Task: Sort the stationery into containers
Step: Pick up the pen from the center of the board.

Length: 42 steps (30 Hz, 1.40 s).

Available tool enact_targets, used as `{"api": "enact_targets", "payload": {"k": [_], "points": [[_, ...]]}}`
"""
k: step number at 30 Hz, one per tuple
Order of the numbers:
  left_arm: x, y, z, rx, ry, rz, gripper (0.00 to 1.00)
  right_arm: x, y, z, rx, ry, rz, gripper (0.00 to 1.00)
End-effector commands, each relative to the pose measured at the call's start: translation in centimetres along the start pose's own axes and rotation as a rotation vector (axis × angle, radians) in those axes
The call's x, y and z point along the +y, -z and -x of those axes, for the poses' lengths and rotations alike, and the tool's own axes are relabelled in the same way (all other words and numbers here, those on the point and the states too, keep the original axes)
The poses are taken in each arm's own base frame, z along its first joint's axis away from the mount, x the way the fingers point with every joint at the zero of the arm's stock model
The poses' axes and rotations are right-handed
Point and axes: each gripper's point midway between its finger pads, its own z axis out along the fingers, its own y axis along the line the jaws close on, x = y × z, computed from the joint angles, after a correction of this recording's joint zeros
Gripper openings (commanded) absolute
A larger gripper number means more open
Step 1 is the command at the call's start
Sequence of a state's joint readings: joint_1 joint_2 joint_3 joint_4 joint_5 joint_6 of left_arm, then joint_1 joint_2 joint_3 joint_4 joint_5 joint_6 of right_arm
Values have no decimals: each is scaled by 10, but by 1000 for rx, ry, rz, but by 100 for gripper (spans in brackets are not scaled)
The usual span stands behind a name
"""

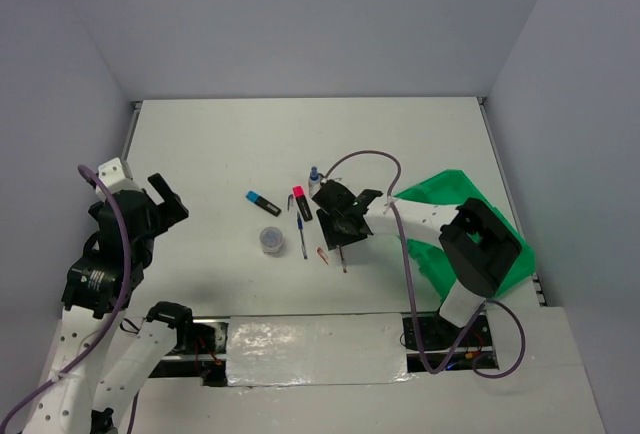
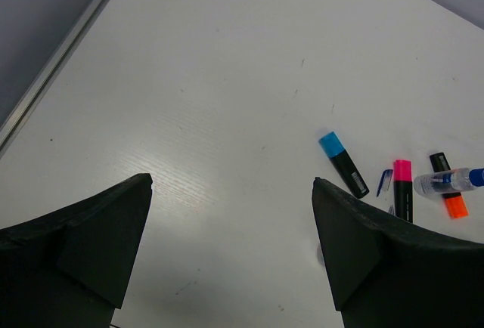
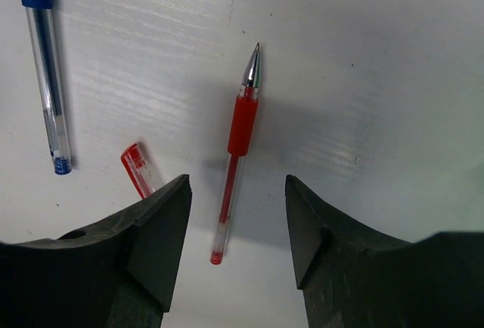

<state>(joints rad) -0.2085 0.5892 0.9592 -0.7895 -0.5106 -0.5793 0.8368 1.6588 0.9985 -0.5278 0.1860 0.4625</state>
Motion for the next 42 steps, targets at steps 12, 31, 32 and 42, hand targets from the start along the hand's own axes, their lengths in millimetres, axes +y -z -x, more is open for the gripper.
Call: {"api": "enact_targets", "payload": {"k": [12,31,32,42], "points": [[-7,4,7,-33,6,-41,99,1,-19,-19,103,37,-2,42],[-13,7,12,-30,-9,-65,99,-21,3,-30,4,-43,-34,0],[-23,11,13,-22,-26,-126,99,-23,13,-23,-40,-59,-32,0],[-122,2,-43,255,213,-409,93,-71,147,11,-330,-151,-78,0]]}}
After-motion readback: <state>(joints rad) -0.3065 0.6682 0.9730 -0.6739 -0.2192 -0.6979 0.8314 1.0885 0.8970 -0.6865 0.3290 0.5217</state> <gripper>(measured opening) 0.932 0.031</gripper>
